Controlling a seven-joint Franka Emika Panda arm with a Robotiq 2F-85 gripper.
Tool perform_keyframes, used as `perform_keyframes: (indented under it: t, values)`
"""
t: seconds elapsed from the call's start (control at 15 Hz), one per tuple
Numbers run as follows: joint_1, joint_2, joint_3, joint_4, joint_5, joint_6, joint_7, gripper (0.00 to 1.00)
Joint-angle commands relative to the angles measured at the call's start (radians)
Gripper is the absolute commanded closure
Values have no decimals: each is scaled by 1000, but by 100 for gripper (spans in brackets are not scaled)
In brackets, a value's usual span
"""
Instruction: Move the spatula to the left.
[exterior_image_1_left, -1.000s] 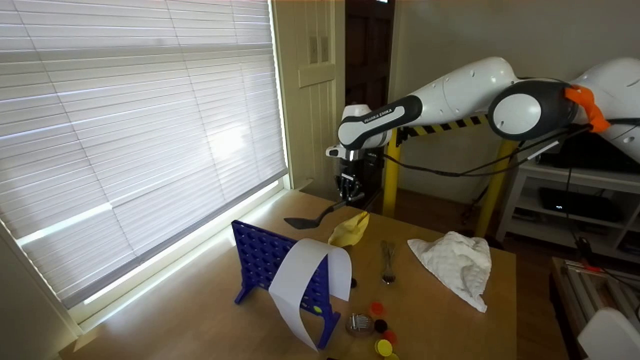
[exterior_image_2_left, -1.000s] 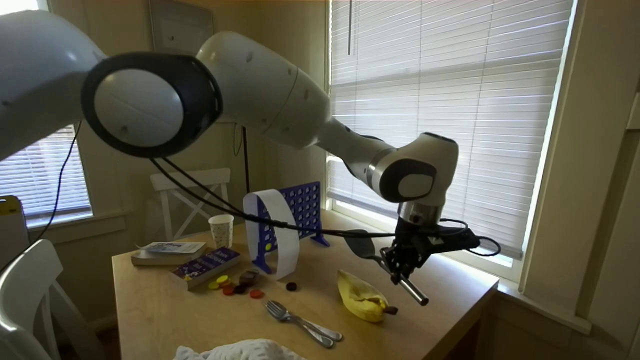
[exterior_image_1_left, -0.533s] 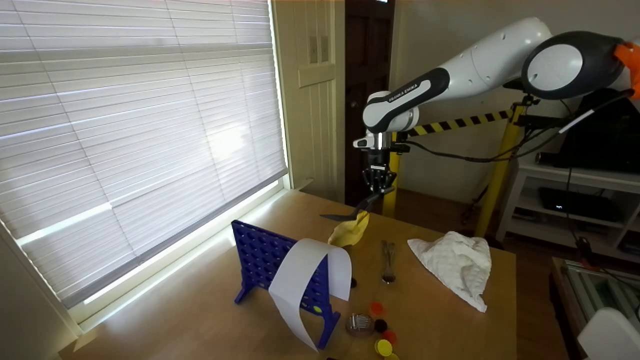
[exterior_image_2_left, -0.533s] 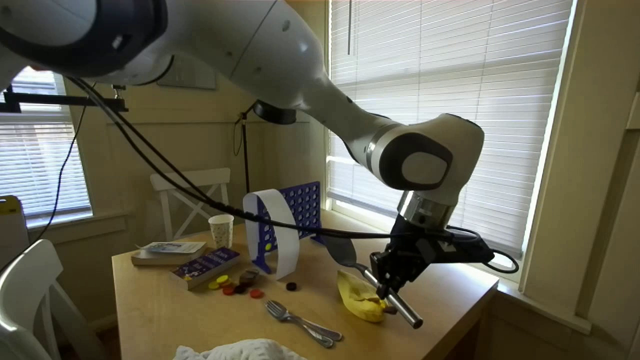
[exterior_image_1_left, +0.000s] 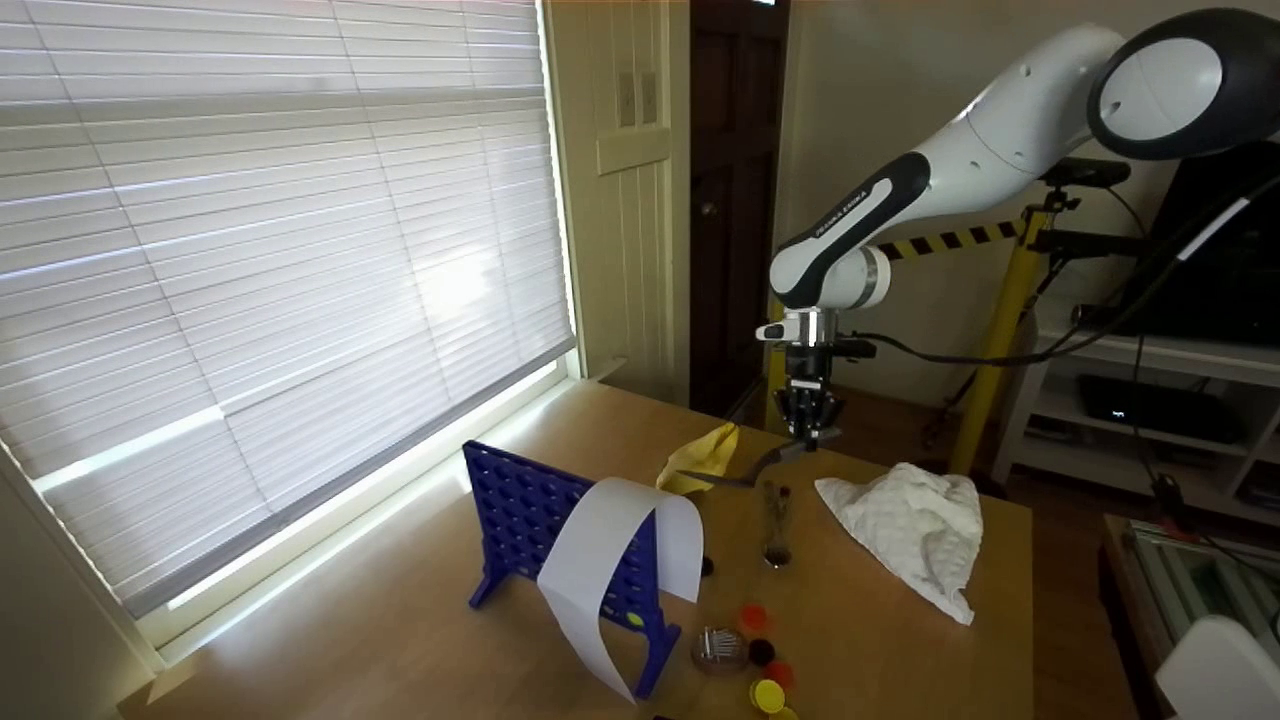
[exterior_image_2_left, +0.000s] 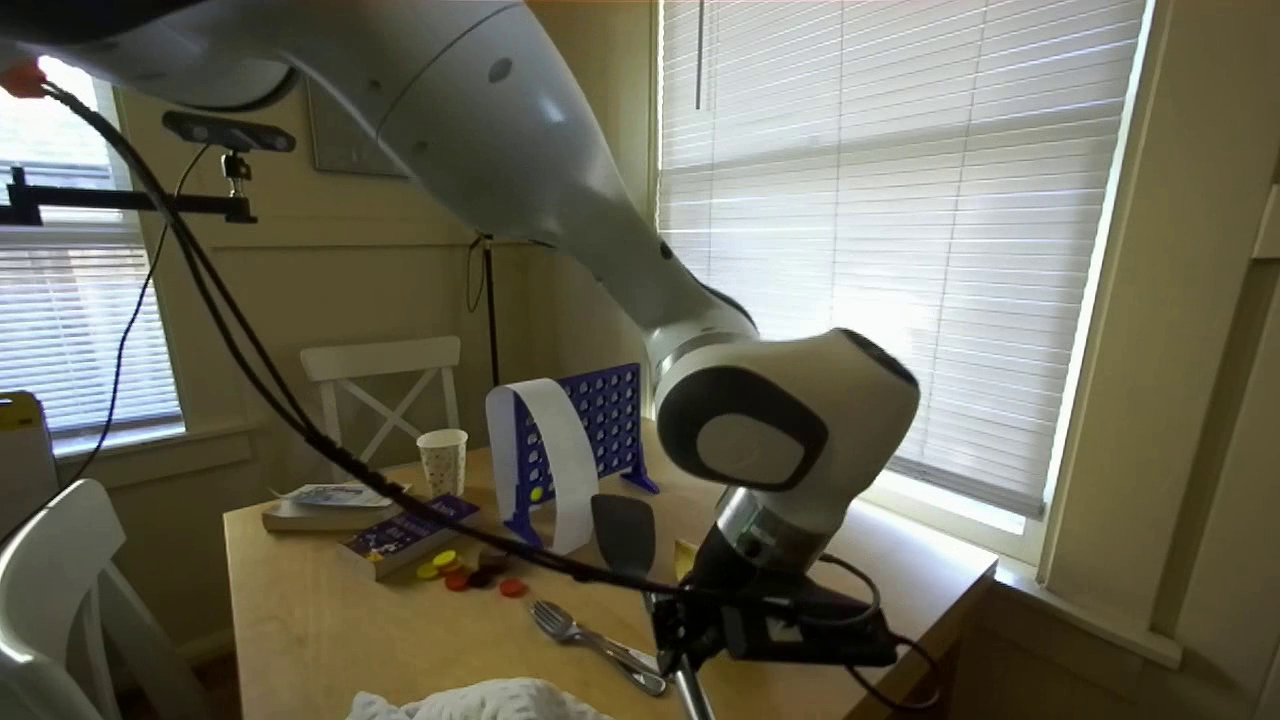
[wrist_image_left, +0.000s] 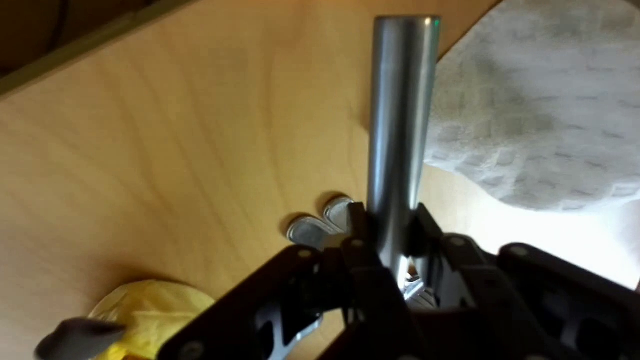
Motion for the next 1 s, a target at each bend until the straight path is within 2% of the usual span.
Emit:
perform_keyframes:
  t: [0.0, 0.2, 0.4, 0.47, 0.53, 0.73, 0.93]
  values:
    - [-18, -83, 21, -248, 189, 223, -98, 94]
    - [-31, -123, 66, -419, 334, 412, -228, 94]
    - [-41, -178, 114, -535, 475, 530, -376, 94]
    - [-30, -201, 114, -566, 505, 545, -410, 51]
    - [-30, -221, 123, -592, 555, 562, -458, 49]
    - [6, -320, 105, -660, 693, 548, -528, 30]
    - [91, -452, 28, -712, 728, 528, -478, 9]
